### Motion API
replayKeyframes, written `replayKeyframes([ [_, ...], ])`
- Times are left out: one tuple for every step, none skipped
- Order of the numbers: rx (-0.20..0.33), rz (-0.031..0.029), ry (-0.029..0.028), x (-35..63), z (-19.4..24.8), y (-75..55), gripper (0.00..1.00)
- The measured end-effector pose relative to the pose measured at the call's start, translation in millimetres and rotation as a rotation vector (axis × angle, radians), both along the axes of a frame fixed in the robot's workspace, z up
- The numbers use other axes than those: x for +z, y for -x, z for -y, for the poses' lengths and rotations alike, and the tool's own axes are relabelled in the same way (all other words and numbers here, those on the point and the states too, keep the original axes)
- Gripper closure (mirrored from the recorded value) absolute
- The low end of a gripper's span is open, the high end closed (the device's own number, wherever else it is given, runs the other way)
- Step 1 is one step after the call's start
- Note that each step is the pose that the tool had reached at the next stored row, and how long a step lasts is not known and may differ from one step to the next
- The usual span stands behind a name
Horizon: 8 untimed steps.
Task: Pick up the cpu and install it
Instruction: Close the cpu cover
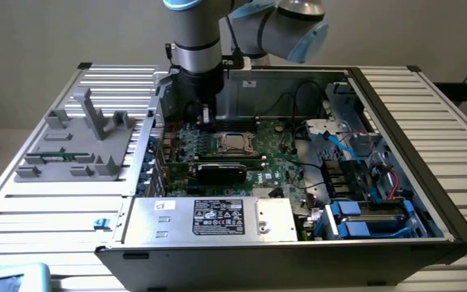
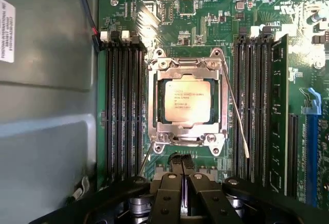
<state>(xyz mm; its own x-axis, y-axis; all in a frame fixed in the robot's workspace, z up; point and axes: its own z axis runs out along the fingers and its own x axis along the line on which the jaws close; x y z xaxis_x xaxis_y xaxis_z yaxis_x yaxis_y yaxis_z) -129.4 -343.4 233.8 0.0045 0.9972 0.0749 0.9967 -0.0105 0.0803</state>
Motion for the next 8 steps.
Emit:
replayKeyframes([
  [0.000, 0.0006, -0.0001, 3.6, 0.1, 1.4, 0.89],
  [0.000, 0.0011, -0.0001, 7.2, 0.2, 2.6, 0.89],
  [0.000, 0.0014, -0.0001, 11.0, 0.2, 3.7, 0.89],
  [0.000, 0.0017, -0.0001, 15.0, 0.2, 4.4, 0.89],
  [0.000, 0.0020, -0.0001, 19.1, 0.2, 5.1, 0.89],
  [0.000, 0.0022, -0.0001, 24.0, 0.2, 5.6, 0.89],
  [0.000, 0.0023, -0.0001, 28.5, 0.2, 5.8, 0.89],
  [0.000, 0.0024, -0.0001, 33.0, 0.2, 5.9, 0.89],
])
